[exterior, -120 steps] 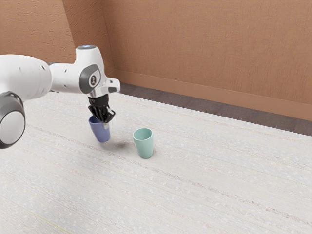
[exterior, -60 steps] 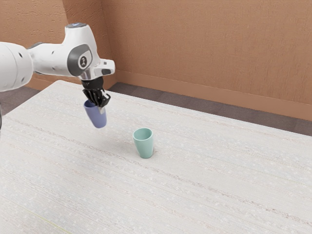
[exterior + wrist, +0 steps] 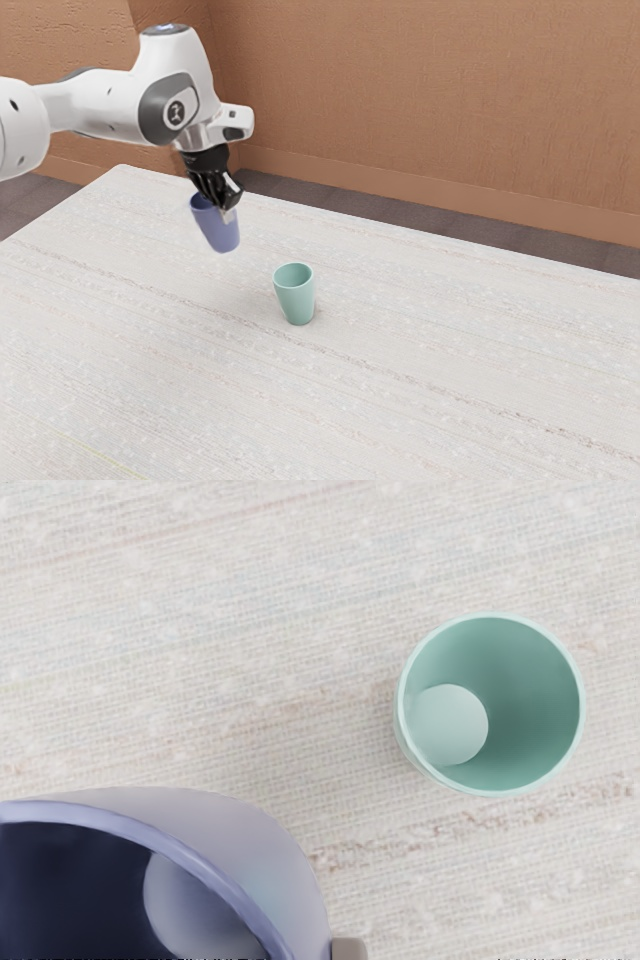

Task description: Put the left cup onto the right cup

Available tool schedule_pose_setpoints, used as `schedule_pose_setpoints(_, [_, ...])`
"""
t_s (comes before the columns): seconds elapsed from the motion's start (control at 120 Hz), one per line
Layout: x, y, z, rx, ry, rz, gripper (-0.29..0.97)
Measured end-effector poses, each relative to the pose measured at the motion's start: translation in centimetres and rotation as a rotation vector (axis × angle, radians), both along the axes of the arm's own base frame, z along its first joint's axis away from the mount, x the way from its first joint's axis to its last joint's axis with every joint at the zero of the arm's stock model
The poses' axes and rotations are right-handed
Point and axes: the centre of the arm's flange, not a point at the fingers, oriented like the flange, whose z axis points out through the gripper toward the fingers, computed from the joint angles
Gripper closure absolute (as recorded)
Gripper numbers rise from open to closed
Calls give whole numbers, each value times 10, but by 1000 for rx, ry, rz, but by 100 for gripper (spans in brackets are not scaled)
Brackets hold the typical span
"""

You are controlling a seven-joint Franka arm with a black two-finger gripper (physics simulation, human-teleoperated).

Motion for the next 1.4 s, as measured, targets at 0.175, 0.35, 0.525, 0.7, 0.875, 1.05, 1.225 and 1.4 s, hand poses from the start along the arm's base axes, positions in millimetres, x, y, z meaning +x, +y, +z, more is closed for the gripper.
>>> schedule_pose_setpoints(0.175, [-3, -18, 6, 8, -7, -19, 78])
schedule_pose_setpoints(0.35, [2, -31, 9, 11, -8, -29, 78])
schedule_pose_setpoints(0.525, [14, -48, 9, 16, 4, -48, 78])
schedule_pose_setpoints(0.7, [17, -62, -3, 18, 34, -66, 78])
schedule_pose_setpoints(0.875, [26, -78, -13, 20, 46, -86, 78])
schedule_pose_setpoints(1.05, [32, -84, -20, 23, 51, -91, 78])
schedule_pose_setpoints(1.225, [37, -88, -26, 20, 54, -92, 78])
schedule_pose_setpoints(1.4, [41, -99, -30, 16, 51, -107, 78])
